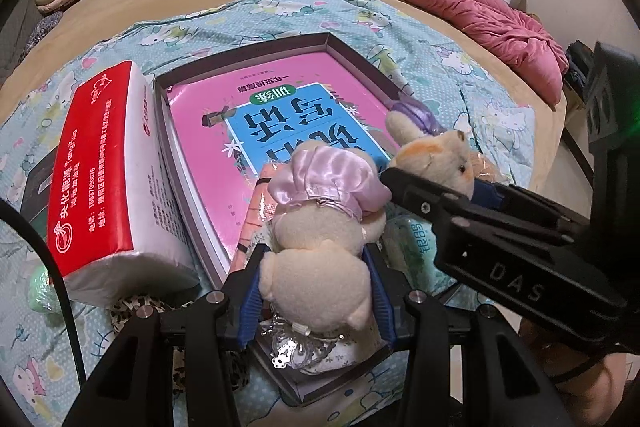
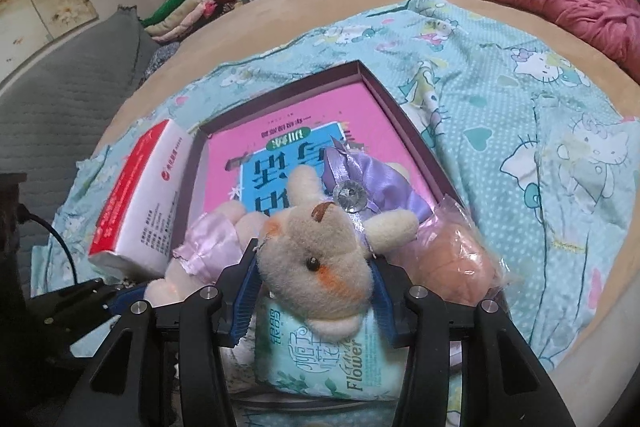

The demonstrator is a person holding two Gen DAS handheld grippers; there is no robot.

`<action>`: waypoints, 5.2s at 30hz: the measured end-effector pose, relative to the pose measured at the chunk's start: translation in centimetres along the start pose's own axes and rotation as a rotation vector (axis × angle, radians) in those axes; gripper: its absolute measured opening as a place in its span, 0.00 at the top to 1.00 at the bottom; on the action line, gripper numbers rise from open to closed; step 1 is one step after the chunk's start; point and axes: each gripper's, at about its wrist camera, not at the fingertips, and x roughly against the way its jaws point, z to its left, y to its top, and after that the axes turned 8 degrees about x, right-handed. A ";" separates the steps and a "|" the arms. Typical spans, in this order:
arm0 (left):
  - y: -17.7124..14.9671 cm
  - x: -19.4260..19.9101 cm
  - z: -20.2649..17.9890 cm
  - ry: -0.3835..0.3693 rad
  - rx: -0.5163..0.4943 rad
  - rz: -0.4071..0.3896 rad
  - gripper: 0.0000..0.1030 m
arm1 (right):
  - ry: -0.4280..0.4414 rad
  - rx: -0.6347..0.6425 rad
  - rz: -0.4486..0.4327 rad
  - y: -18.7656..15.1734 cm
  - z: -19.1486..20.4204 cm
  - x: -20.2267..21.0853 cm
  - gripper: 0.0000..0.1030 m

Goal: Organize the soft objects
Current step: 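Lower the pink-bonnet bear into the tray with the left tool while the right tool lowers the purple-dress bear there, then open both tools in the tray and withdraw them toward the remaining items, then grasp the green bath ball with the left tool while the right tool grasps the leopard scrunchie, then carry the bath ball with the left tool while the right tool carries the scrunchie over the tray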

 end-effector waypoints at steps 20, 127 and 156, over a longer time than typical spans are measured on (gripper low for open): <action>0.2 -0.5 -0.2 -0.008 0.003 0.016 0.49 | -0.013 -0.045 -0.052 0.1 -0.8 1.8 0.37; -3.1 2.9 25.9 0.010 0.439 -0.088 0.16 | -0.094 0.591 0.213 -6.0 21.0 -7.9 0.80; -4.0 11.6 19.5 0.019 0.328 -0.228 0.56 | 0.132 0.398 -0.068 -2.6 19.0 4.5 0.87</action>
